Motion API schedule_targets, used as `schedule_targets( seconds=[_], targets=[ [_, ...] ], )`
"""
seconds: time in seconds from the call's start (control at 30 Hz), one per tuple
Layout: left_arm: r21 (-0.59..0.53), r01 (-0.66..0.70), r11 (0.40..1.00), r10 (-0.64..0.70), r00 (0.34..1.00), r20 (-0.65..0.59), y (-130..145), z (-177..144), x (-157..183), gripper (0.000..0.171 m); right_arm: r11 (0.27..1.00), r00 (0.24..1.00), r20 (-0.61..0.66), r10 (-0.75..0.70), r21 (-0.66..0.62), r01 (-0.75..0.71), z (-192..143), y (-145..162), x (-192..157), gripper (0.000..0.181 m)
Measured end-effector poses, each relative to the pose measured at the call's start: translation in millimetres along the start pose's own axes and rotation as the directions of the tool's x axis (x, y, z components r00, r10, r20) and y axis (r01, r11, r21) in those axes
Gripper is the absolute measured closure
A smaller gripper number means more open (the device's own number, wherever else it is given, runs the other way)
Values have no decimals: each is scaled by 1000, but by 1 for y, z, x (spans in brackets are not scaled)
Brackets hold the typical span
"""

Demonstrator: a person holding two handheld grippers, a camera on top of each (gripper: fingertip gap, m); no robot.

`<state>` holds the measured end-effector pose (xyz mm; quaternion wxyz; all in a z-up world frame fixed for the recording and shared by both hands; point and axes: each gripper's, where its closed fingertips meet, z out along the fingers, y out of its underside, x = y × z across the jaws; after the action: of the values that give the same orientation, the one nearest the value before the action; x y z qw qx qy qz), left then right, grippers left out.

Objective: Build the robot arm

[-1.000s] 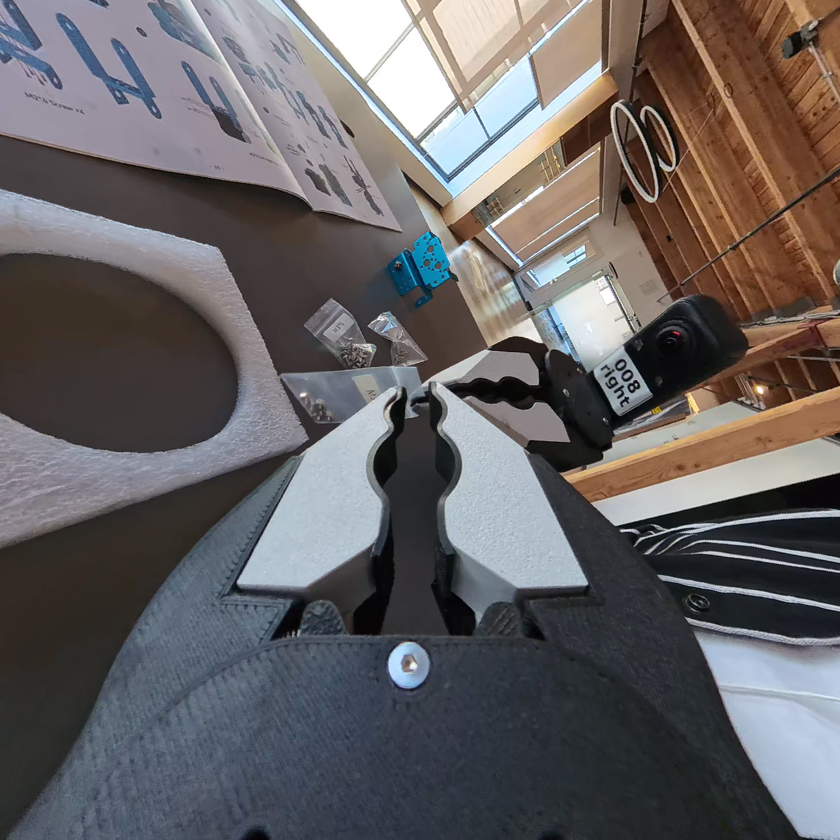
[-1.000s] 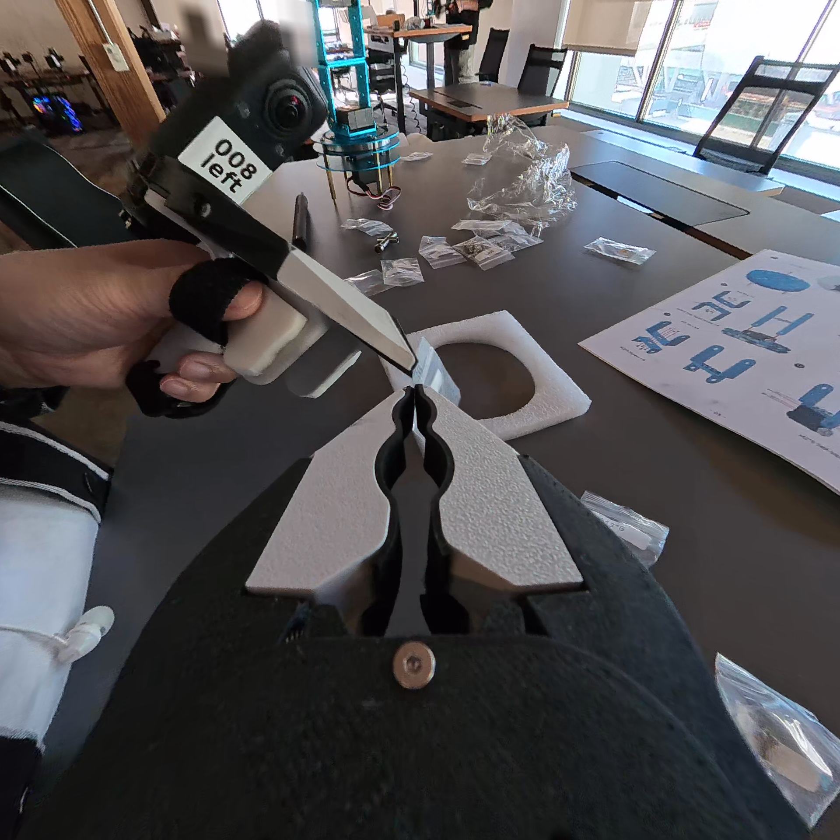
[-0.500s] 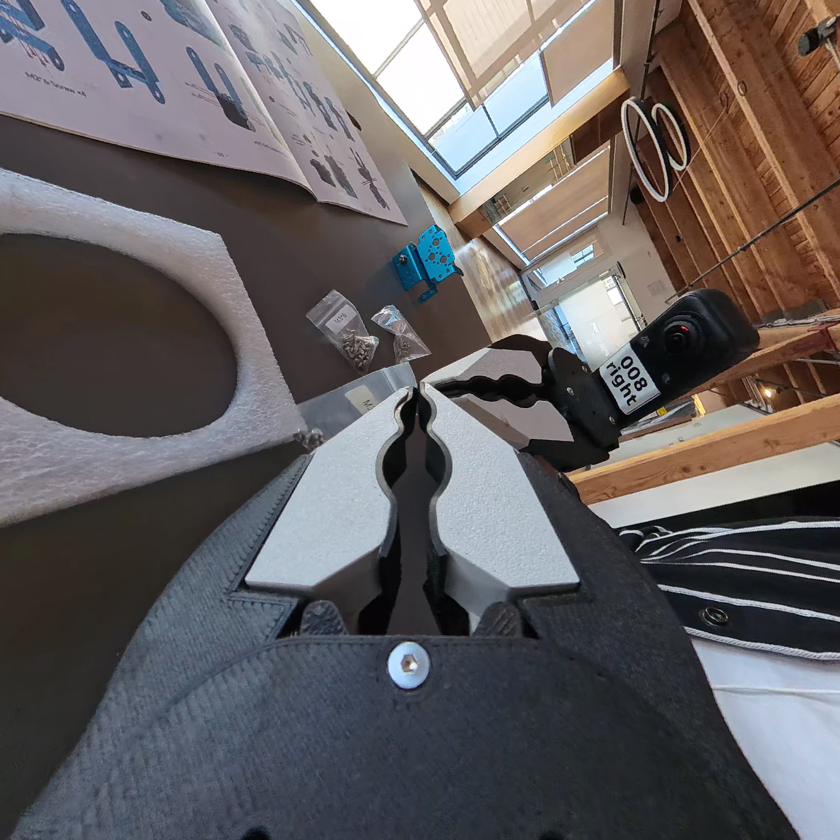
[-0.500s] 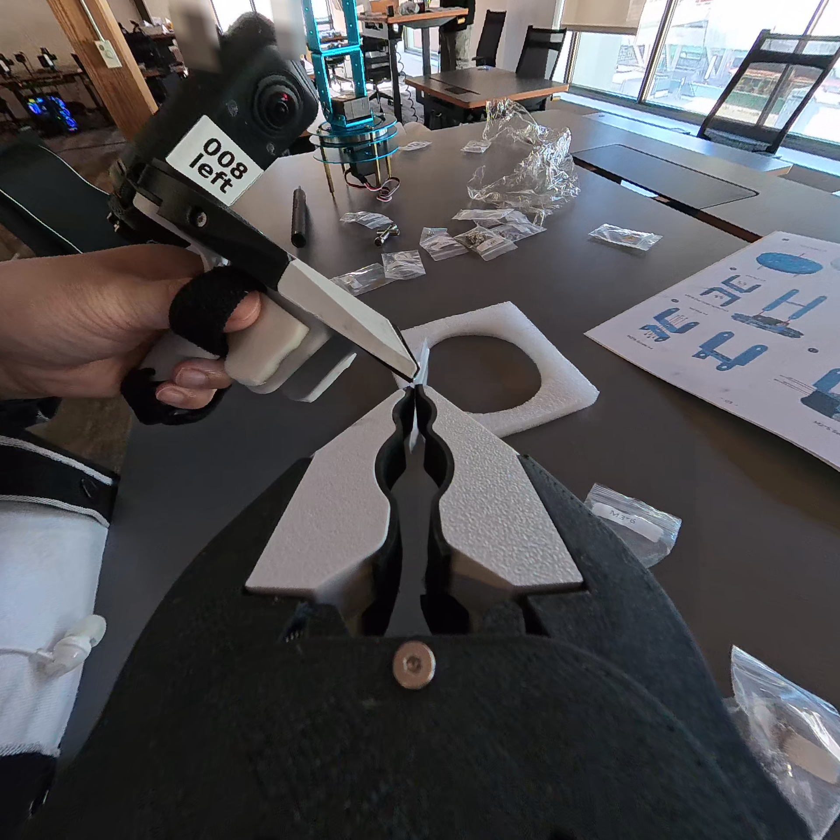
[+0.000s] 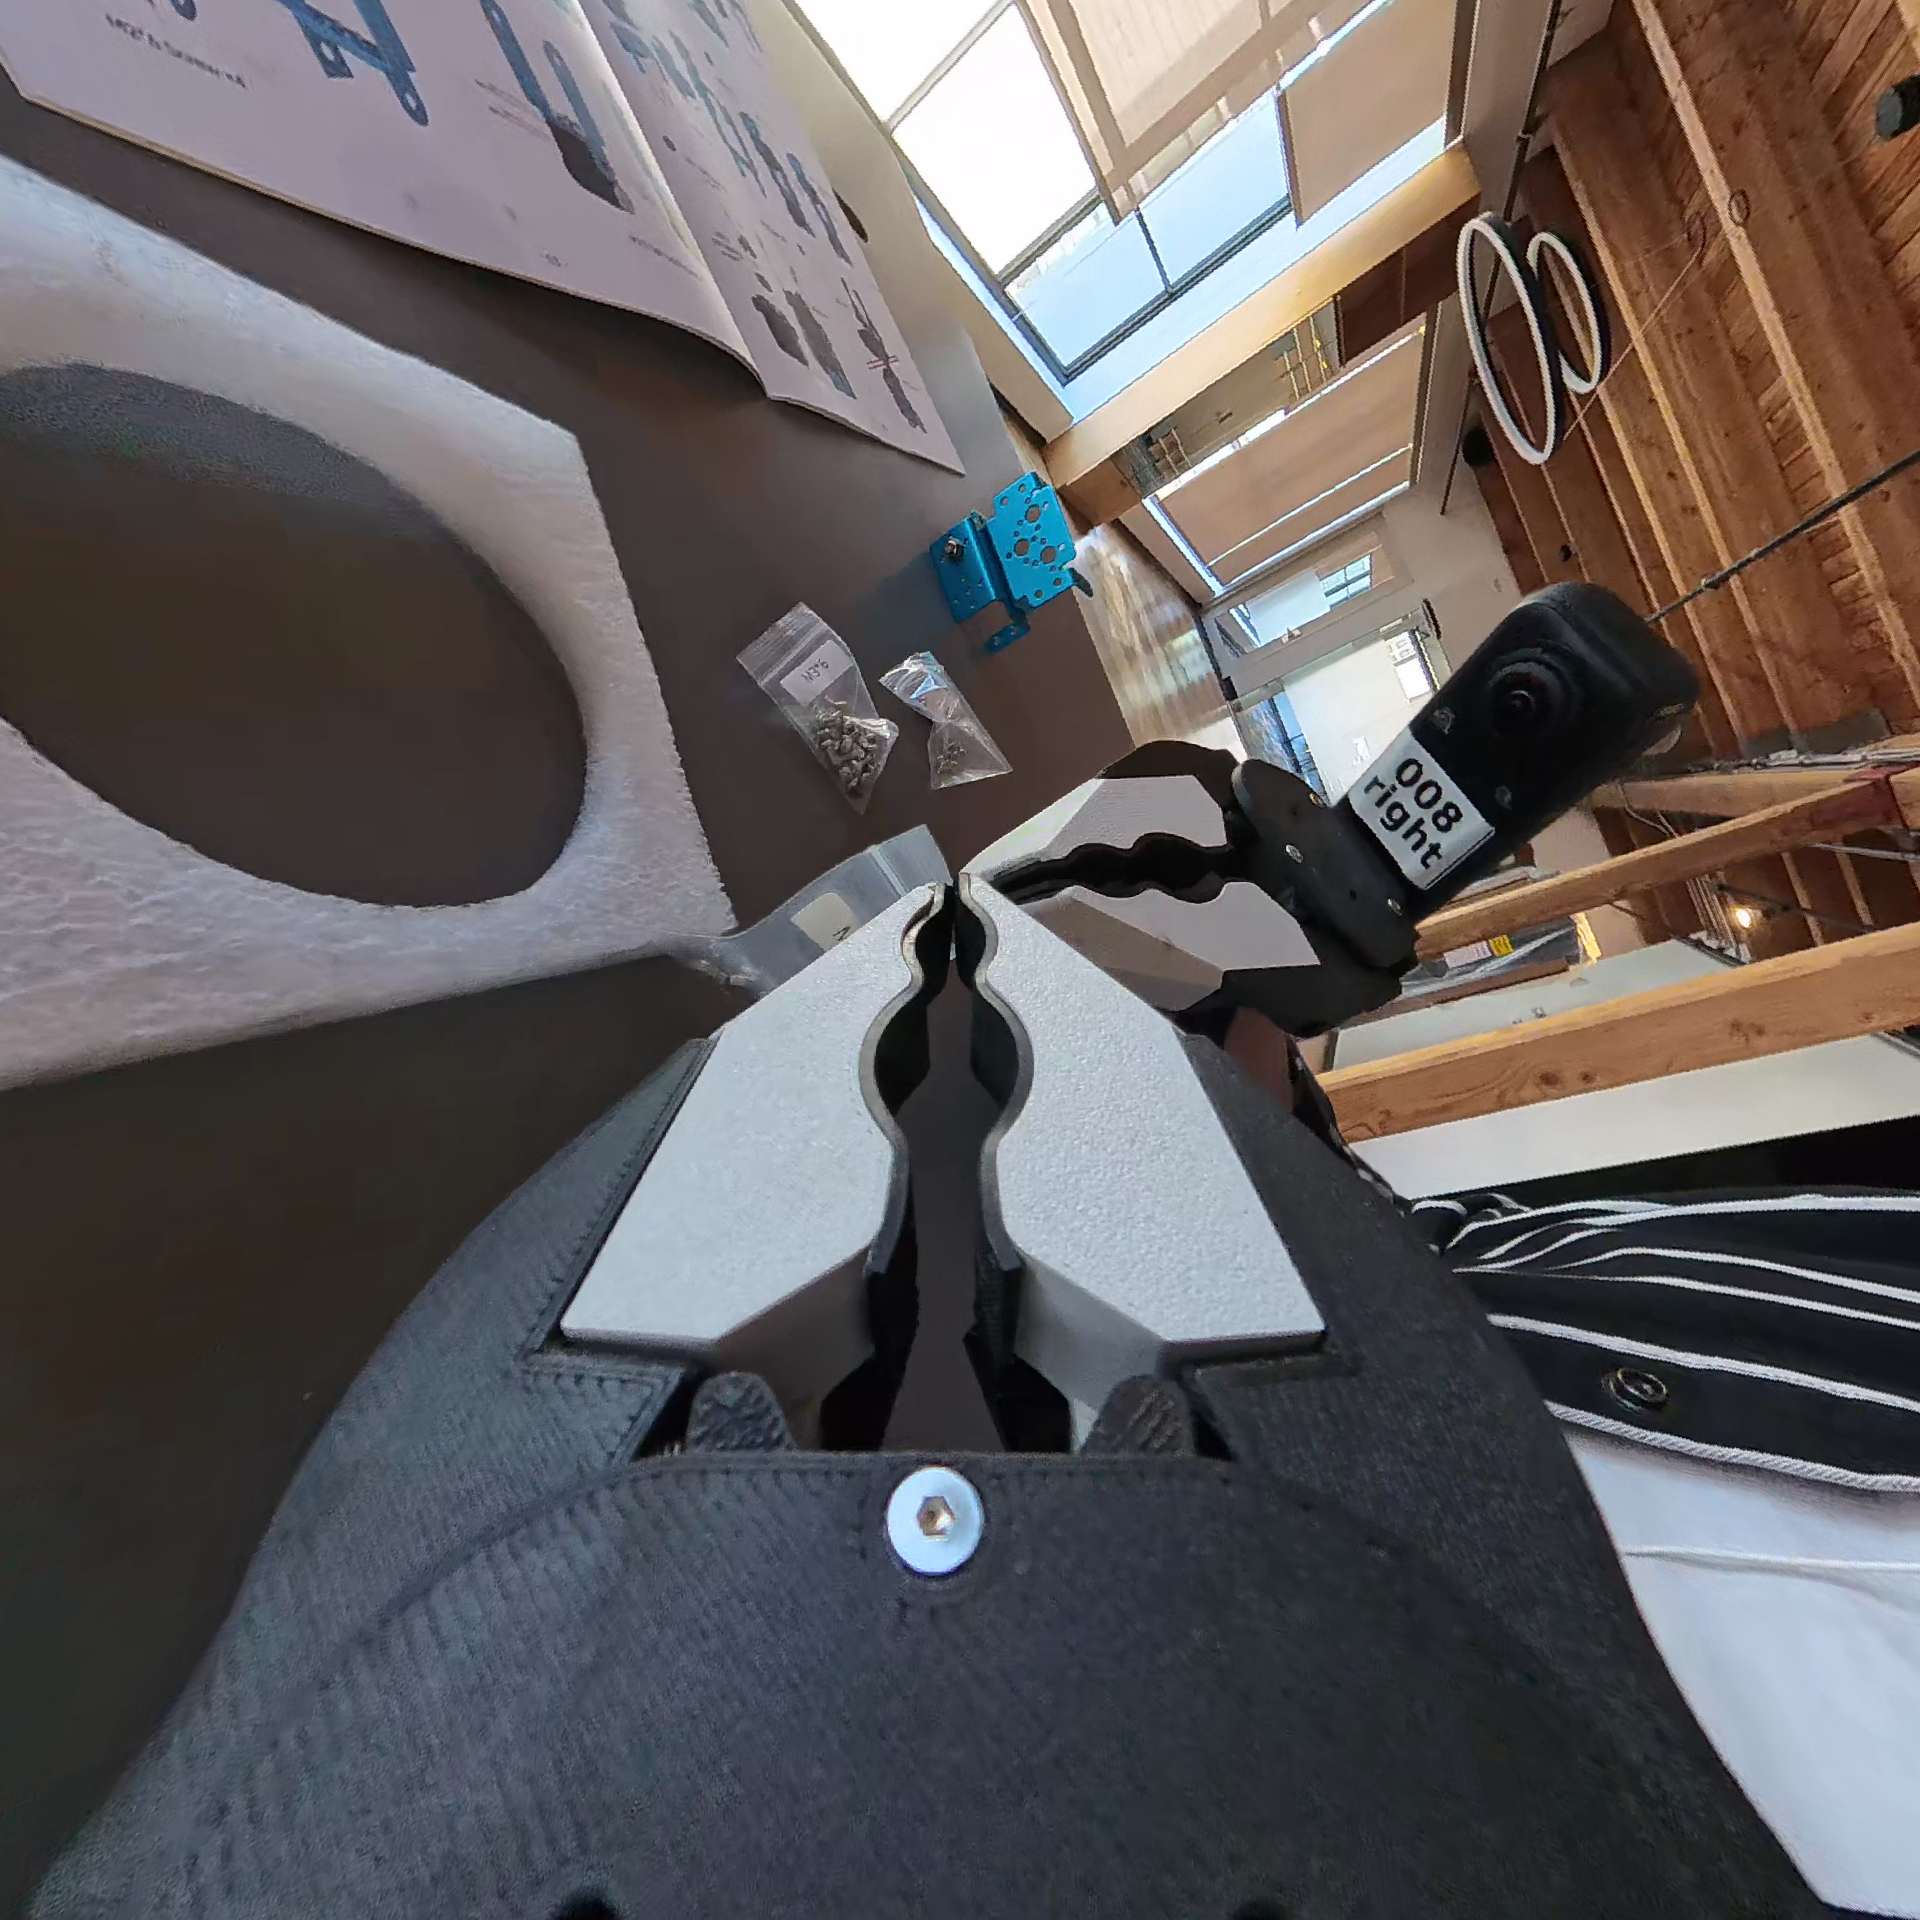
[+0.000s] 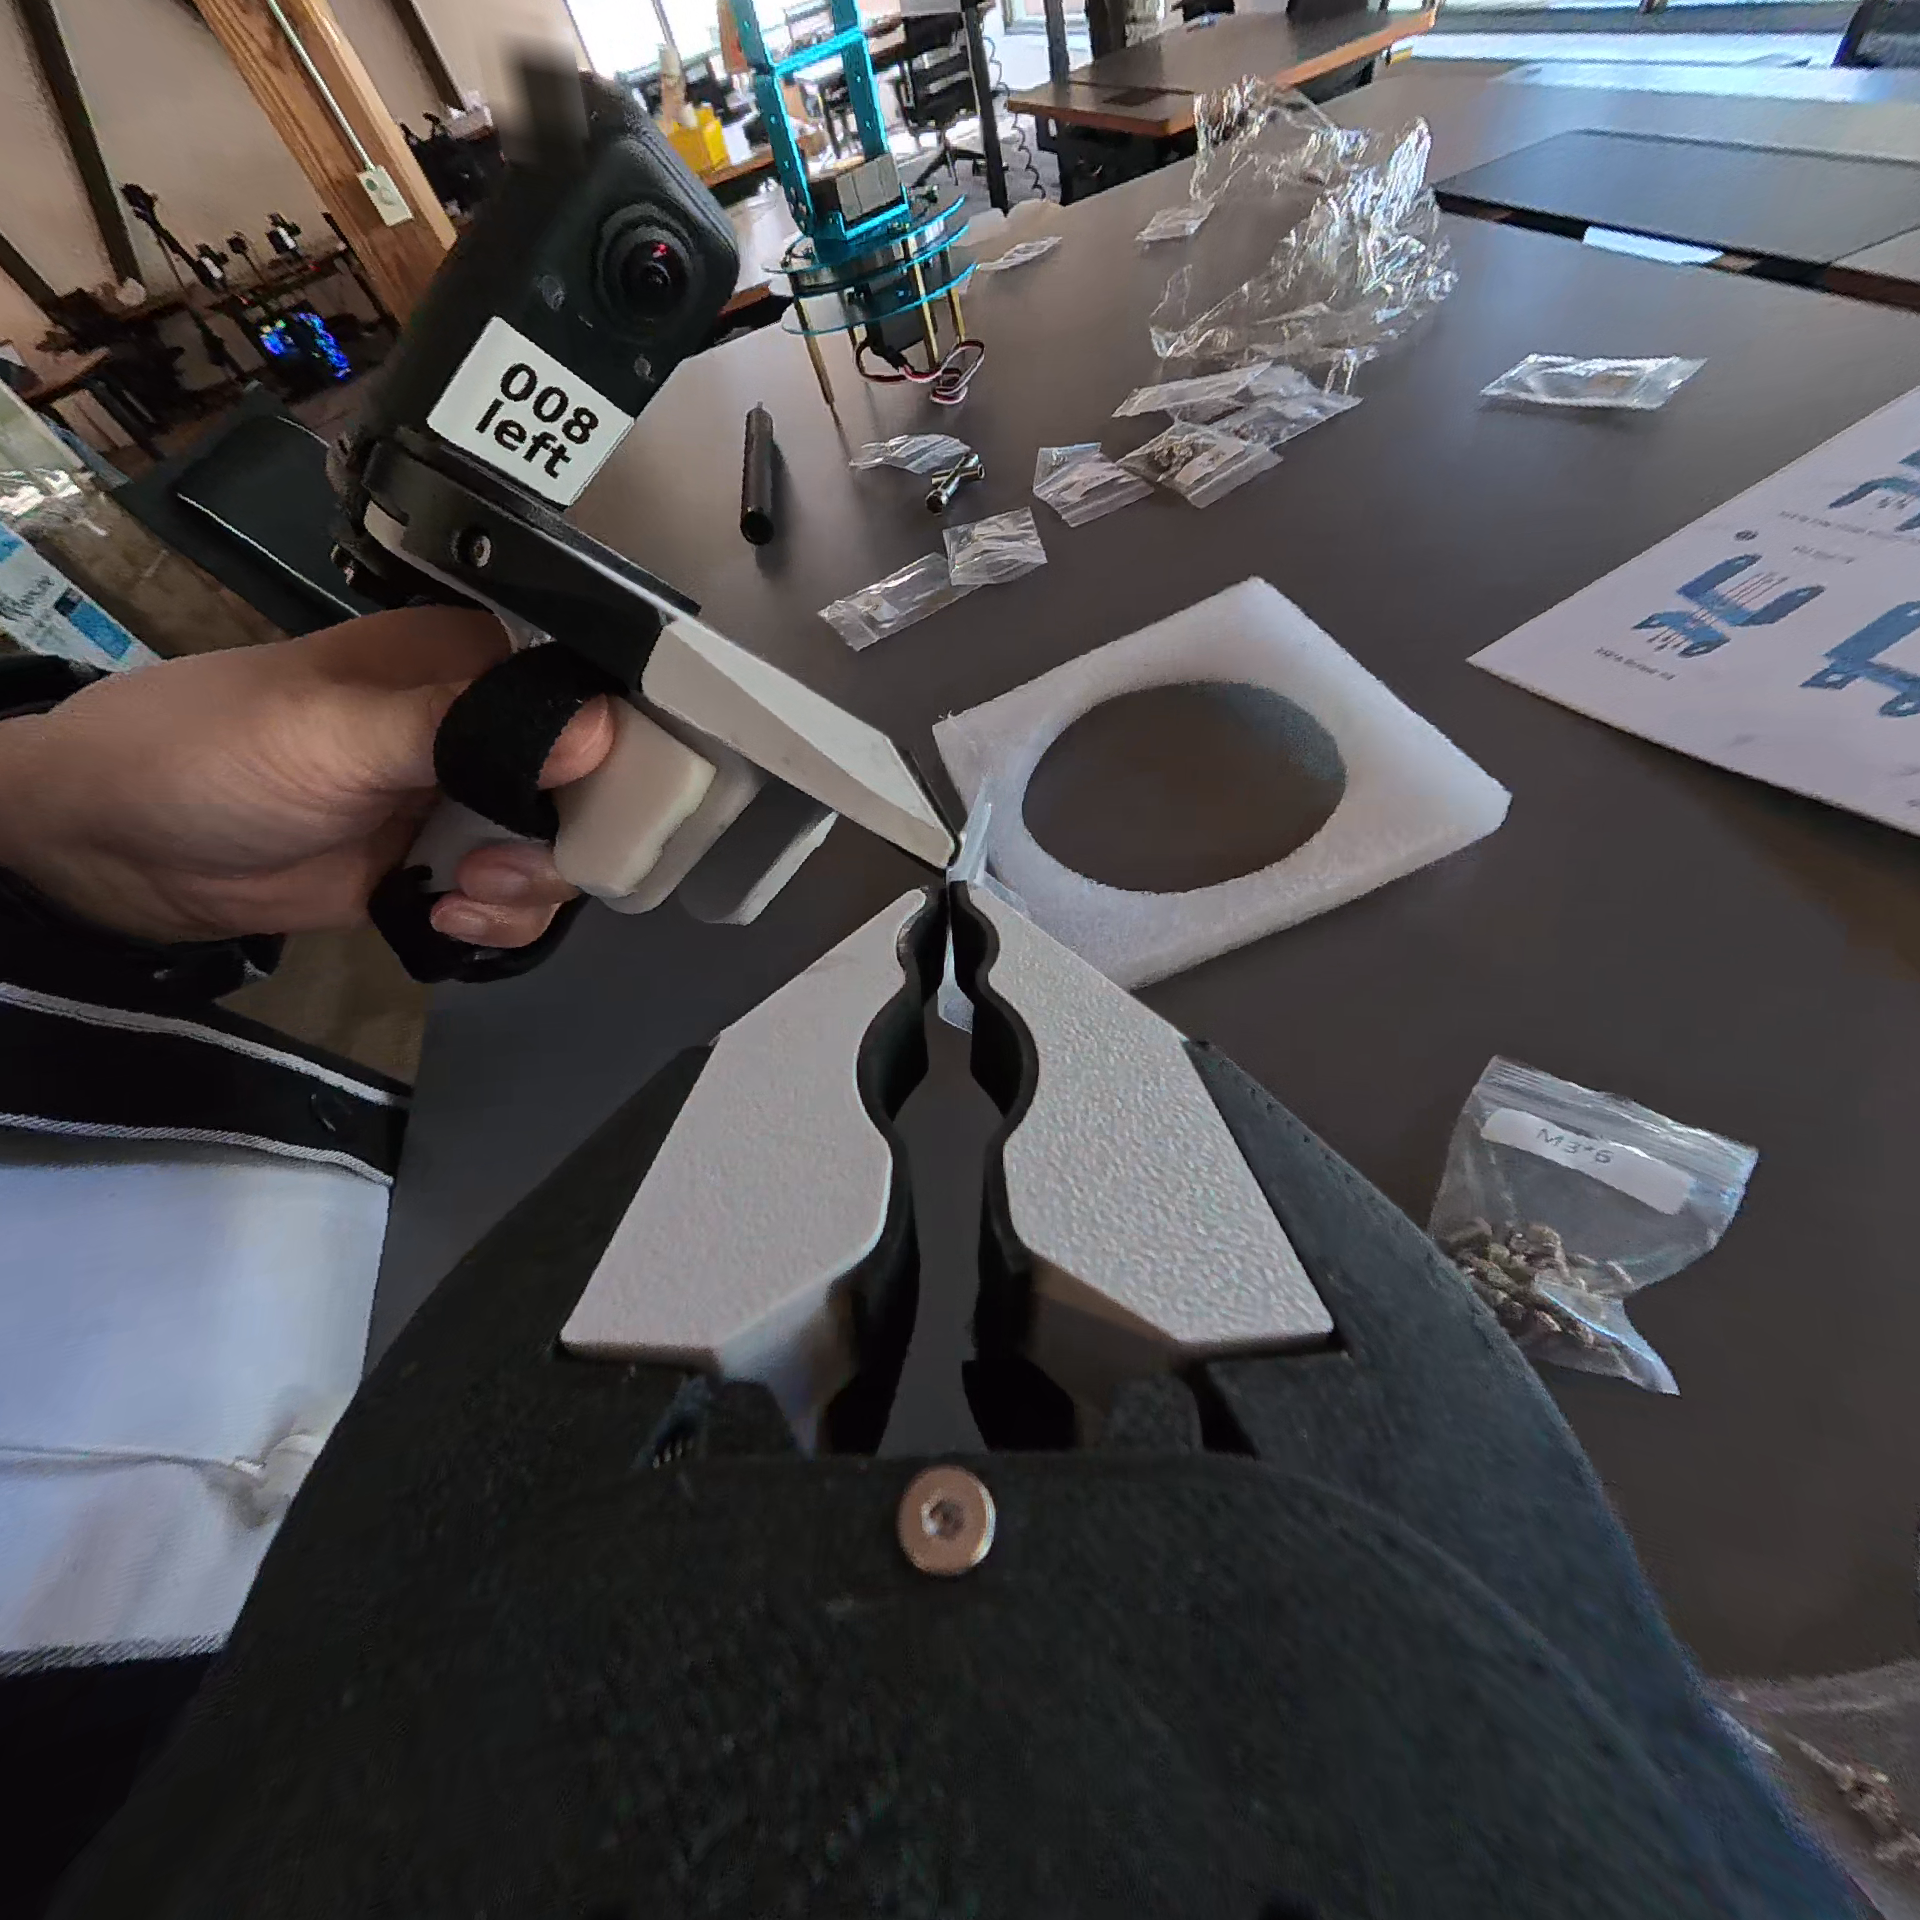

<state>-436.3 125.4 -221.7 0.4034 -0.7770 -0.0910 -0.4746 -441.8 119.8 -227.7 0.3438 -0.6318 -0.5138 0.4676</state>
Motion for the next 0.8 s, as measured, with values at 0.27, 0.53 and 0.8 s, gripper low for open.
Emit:
schedule_targets(
  seconds=[0.27,0.53,0.8],
  targets=[
    [-47,-17,999,16,1000,-2,9,0,-3,171,990,985,105,140,-30,-138,0,4,-3,176],
    [-56,-46,997,44,999,-28,11,-4,-1,171,954,937,182,297,-29,-297,-5,1,0,175],
    [-69,-50,996,47,998,-44,17,-7,-2,171,954,924,238,300,-106,-282,-1,11,-13,173]
  ],
)
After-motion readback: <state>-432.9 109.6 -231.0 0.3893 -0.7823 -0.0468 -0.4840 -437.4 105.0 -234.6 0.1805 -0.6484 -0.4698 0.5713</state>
